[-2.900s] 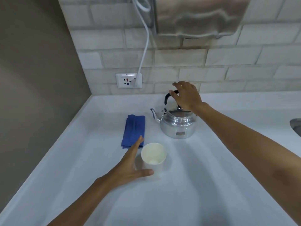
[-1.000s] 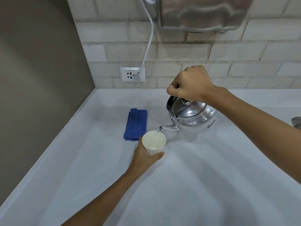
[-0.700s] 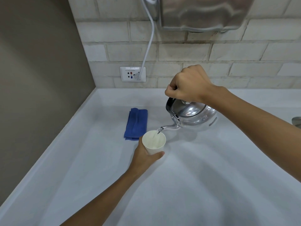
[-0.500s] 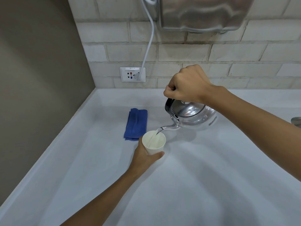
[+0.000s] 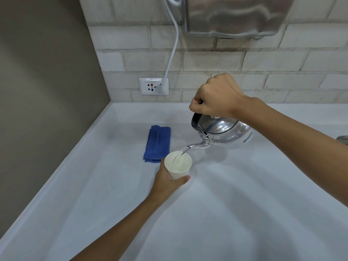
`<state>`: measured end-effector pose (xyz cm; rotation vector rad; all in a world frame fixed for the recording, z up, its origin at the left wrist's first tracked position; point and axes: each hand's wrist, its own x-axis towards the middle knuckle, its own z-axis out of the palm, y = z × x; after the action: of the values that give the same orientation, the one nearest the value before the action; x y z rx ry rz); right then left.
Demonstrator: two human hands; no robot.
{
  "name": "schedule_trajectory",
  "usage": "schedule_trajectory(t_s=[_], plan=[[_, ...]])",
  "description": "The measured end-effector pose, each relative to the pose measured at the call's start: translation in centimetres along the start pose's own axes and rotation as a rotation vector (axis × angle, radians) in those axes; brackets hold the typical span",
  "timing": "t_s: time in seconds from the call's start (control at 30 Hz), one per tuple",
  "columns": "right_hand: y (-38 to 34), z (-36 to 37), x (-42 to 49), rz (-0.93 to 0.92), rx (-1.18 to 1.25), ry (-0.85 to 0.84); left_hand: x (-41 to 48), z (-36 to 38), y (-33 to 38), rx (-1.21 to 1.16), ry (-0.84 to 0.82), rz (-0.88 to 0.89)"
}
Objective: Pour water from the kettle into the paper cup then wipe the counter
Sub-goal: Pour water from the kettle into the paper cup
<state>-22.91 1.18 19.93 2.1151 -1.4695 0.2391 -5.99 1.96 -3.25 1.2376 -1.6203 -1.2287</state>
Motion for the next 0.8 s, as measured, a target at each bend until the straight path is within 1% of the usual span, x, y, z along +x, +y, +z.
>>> schedule_trajectory(t_s=[0.43,0.8], plan=[[-0.34,-0.31,-0.01,-0.010,-0.017,-0.022,-0.23,-0.06,0.33,-0.019,-0.018,0.004],[-0.28,-0.66,0.24,-0.018,-0.019,-0.007,-0.29,-0.11,0.48,-0.011,-0.009,-0.002]])
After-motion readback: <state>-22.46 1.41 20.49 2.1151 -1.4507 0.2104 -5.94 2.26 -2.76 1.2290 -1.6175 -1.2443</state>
